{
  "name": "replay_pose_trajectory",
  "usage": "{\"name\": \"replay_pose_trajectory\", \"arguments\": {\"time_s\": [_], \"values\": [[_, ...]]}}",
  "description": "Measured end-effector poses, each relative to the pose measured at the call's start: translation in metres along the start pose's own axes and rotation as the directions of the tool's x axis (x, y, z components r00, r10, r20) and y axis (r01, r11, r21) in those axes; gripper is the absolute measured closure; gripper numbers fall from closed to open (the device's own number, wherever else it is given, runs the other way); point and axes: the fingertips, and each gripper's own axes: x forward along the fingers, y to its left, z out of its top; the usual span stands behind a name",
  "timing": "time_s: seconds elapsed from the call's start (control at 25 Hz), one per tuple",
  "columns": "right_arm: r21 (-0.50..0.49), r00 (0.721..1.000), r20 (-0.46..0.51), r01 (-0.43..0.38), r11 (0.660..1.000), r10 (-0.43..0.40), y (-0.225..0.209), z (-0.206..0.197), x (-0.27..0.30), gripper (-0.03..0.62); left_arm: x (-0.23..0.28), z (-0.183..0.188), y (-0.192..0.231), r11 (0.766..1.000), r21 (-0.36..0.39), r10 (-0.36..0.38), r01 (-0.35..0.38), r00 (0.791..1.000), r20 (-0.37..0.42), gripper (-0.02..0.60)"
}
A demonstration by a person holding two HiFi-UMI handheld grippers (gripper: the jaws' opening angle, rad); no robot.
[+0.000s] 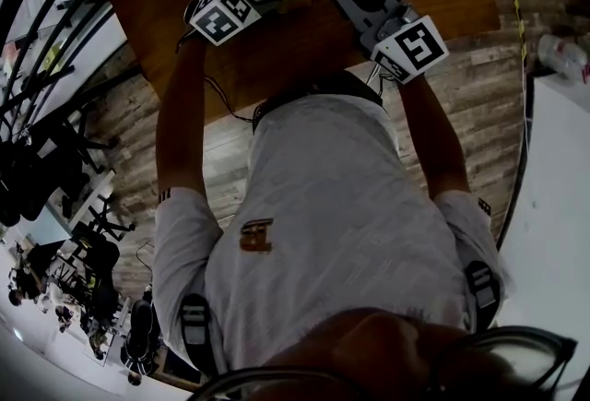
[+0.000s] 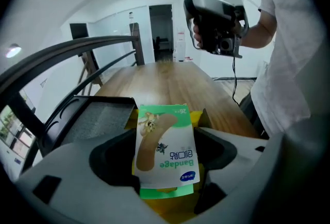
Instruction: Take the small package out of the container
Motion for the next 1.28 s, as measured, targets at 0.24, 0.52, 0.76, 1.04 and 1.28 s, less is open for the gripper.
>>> {"name": "replay_pose_trajectory", "arguments": {"time_s": [0.24,0.52,0.76,1.04,1.28], "values": [[-0.011,1.000,0.000,-0.022,1.000,0.022,0.016,0.001,0.003,0.562,-0.035,0.028,-0.001,0.992,-0.054,0.119,-0.111,0.979,0.163,0.212],[-0.022,0.999,0.014,-0.049,0.999,0.049,0.026,0.010,0.006,0.562,-0.085,0.067,0.004,0.961,-0.136,0.275,-0.241,0.895,0.351,0.212],[-0.033,0.998,0.022,-0.061,0.998,0.062,0.040,0.017,0.014,0.562,-0.127,0.079,0.003,0.928,-0.199,0.371,-0.314,0.807,0.460,0.212],[-0.048,0.996,0.036,-0.081,0.996,0.082,0.059,0.022,0.014,0.562,-0.168,0.092,-0.009,0.894,-0.271,0.447,-0.356,0.682,0.579,0.212],[-0.060,0.994,0.061,-0.088,0.994,0.092,0.081,0.034,0.004,0.562,-0.206,0.107,-0.030,0.861,-0.346,0.504,-0.373,0.539,0.674,0.212]]}}
